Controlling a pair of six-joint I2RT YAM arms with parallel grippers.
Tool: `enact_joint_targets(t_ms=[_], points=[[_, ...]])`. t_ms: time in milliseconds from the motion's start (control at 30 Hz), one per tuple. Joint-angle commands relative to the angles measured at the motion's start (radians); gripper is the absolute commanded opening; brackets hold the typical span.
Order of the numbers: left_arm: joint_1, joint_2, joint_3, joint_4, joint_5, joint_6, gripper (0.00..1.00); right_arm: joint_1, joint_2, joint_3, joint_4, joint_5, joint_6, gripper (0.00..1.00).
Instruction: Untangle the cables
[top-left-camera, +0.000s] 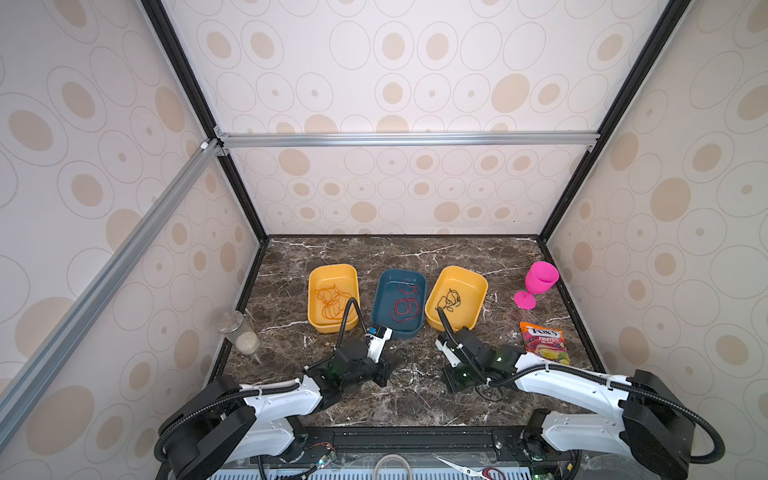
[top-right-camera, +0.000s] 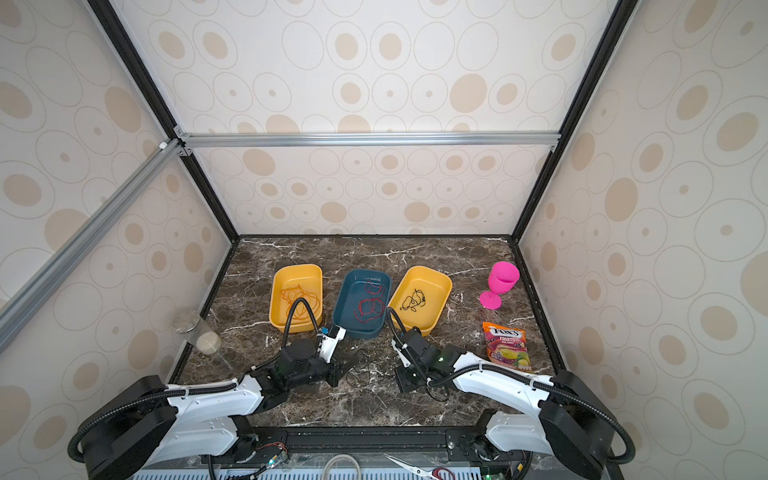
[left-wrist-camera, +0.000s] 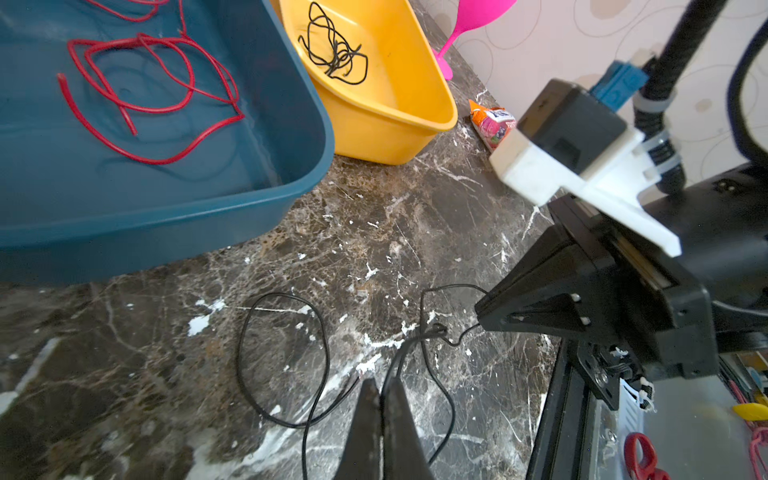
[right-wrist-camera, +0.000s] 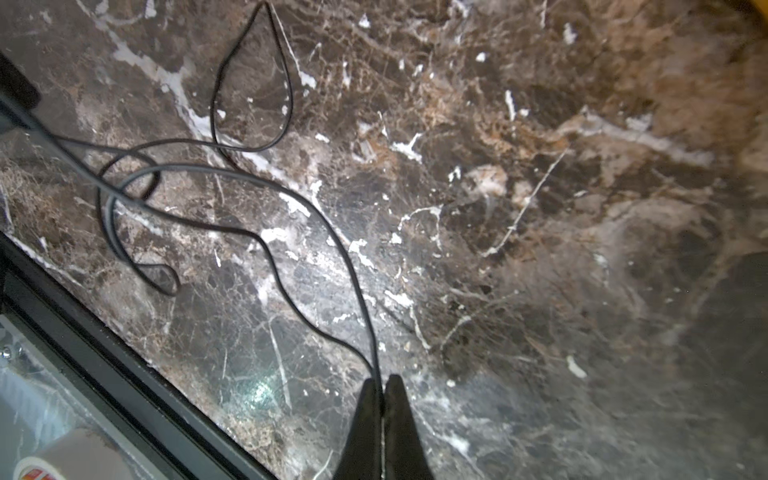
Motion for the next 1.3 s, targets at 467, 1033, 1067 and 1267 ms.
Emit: enact_joint_targets(t_ms=[467,1033,1067,1267], points=[[0.072,-0.172,-0.002,-0.187,-0.125,0.011,0.0,-0.037,-0.148,0.017,-0.177,0.207,-0.007,0.0],[0.073,-0.149,0.218,-0.225,-0.029,0.075,0.0,-0.038,-0.231,-0.014,0.006,-0.031,-0.1,0.45],[0.073,-0.138,0.238,-0.229,-0.025,0.081,0.0,-0.037,-0.246,-0.016,0.007,-0.029,-0.094,0.47],[0.07,-0.088,0.385,-0.294,0.025,0.102,0.0,-0.074,-0.349,-0.029,-0.003,-0.01,-0.049,0.52]])
